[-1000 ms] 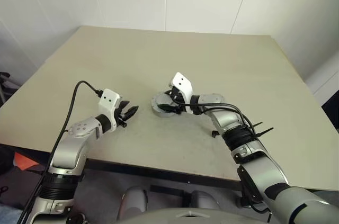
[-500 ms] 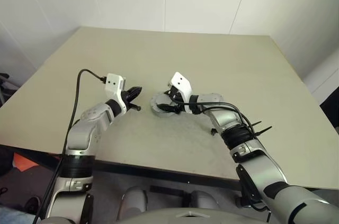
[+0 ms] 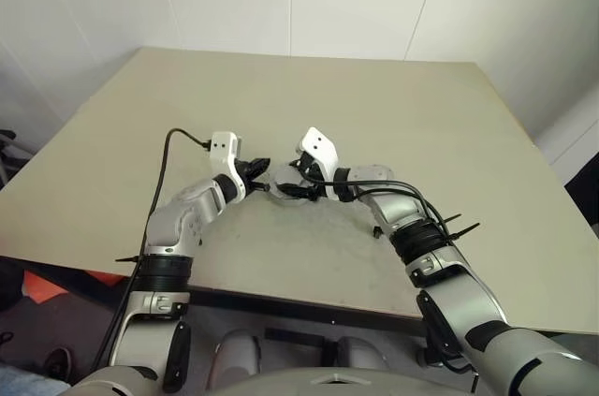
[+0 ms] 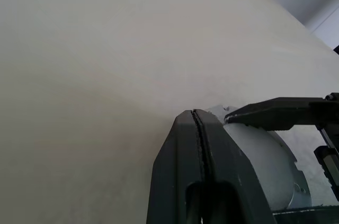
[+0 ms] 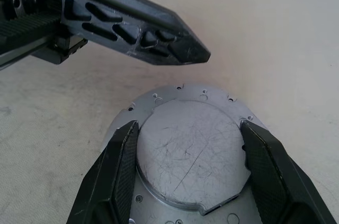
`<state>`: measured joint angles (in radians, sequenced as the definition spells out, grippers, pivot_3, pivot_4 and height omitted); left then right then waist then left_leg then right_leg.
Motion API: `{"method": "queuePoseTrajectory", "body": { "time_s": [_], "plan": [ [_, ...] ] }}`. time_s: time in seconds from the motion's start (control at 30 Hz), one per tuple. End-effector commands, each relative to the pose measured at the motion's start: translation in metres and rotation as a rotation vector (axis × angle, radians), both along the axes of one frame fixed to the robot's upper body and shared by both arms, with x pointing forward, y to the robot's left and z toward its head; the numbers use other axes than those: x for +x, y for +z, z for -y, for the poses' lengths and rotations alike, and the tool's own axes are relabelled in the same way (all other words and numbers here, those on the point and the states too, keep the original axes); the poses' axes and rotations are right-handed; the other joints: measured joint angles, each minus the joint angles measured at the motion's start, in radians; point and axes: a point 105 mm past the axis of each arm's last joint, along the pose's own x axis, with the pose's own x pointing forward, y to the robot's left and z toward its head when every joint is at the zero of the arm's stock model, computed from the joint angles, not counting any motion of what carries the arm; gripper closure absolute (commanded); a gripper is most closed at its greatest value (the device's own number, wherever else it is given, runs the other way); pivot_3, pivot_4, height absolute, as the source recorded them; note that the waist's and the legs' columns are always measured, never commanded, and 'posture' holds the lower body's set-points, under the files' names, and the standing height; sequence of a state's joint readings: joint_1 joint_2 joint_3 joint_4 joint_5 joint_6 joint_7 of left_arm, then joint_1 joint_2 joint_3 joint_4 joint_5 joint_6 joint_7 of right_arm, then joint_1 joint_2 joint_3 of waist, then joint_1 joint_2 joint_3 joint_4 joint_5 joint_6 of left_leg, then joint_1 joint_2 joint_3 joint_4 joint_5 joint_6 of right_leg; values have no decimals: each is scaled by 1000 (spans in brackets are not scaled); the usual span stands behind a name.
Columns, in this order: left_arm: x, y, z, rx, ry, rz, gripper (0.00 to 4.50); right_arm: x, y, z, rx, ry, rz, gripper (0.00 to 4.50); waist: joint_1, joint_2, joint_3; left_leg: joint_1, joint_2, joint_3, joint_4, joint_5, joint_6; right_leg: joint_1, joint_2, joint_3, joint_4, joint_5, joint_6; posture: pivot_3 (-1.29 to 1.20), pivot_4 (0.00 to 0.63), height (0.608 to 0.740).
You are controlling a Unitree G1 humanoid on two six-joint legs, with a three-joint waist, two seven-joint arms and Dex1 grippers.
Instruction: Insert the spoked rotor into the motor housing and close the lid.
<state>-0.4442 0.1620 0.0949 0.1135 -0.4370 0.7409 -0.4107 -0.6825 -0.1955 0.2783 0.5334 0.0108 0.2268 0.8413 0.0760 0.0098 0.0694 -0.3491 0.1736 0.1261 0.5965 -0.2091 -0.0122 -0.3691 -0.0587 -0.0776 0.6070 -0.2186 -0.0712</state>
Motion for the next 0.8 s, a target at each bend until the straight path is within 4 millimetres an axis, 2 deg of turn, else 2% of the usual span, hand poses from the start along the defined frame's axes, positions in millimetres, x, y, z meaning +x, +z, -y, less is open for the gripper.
{"method": "queuePoseTrajectory", "body": {
  "time_s": [0.03, 0.17, 0.57, 0.7, 0.73, 0.8],
  "plan": [
    [-4, -3, 2, 9, -19, -48, 4469, -2, -19, 10, -59, -38, -55, 1560, 0, 0, 0, 0, 0, 0, 0, 0, 0, 0, 0, 0, 0, 0, 0, 0, 0, 740],
    [-11, -32, -5, 143, -27, -240, 4469, -1, -16, 11, -54, -45, -49, 1560, 2, 1, -1, 1, 0, 0, 0, 0, 0, 1, 0, 0, 0, -2, 4, 0, 0, 740],
    [-11, -24, -2, 101, -47, -223, 4469, 2, -11, 11, -32, -58, -54, 1560, 1, 4, -2, 1, -1, 0, -1, 0, 0, 3, -1, 0, -1, -4, 7, 0, 0, 740],
    [-11, -22, -3, 104, -50, -215, 4500, -3, -3, 5, -5, 3, -30, 214, 1, 4, -2, 1, -1, 0, -1, 0, 0, 2, -1, 0, -1, -4, 7, 0, 0, 740],
    [-11, -22, -3, 104, -50, -214, 4500, -5, 1, 3, 5, 16, -12, 27, 1, 4, -2, 1, -1, 0, -1, 0, 0, 2, -1, 0, -1, -4, 7, 0, 0, 740],
    [-11, -22, -3, 105, -49, -214, 4500, -6, 7, 1, 16, 35, 13, 27, 2, 4, -2, 1, -1, 0, -1, 0, 0, 1, -1, 0, -1, -4, 7, 0, 0, 740]
  ]
}}
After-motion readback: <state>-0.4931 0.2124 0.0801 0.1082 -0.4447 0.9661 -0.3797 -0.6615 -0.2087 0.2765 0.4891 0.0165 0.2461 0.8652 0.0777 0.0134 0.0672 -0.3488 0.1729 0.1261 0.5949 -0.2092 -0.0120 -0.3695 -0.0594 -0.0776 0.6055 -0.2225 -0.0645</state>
